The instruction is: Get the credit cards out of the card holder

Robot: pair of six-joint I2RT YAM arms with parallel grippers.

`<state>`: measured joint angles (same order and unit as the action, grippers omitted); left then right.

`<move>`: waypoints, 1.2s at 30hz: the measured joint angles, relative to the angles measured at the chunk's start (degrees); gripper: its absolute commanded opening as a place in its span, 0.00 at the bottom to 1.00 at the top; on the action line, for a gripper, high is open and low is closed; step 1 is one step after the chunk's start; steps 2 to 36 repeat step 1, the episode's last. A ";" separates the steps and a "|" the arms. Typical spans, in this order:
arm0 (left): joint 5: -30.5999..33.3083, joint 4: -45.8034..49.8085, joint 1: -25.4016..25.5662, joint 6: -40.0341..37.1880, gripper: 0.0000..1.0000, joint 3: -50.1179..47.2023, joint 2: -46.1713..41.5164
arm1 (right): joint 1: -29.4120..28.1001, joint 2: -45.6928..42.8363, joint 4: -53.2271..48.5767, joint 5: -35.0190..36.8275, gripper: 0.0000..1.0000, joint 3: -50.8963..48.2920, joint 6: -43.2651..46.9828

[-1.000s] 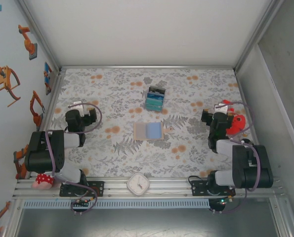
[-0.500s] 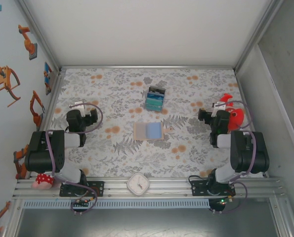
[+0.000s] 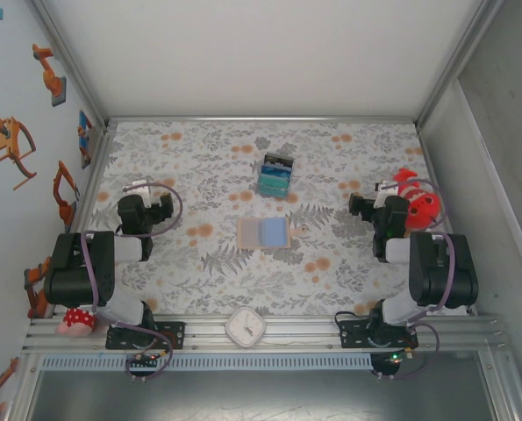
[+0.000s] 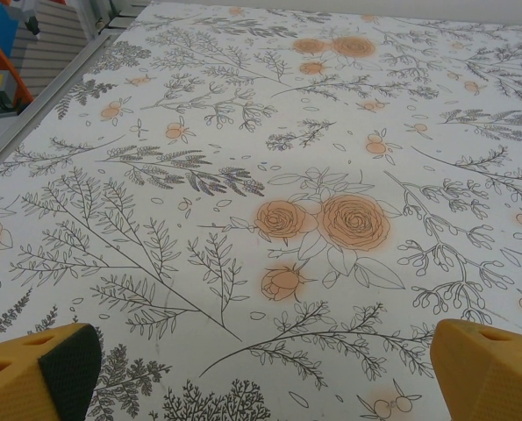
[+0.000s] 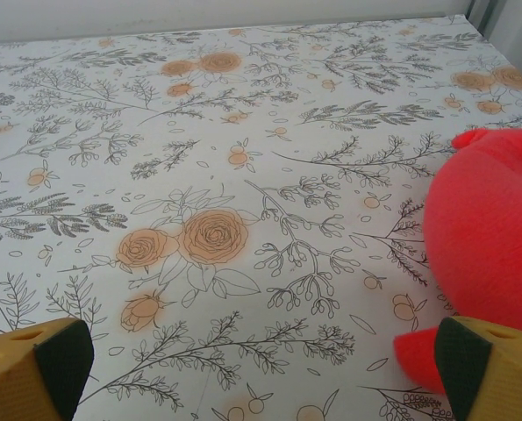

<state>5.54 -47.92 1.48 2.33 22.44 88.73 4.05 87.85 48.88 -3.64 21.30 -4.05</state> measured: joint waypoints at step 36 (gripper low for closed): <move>0.00 0.00 0.00 0.00 0.97 0.00 0.00 | 0.00 0.00 0.00 0.00 1.00 0.00 0.00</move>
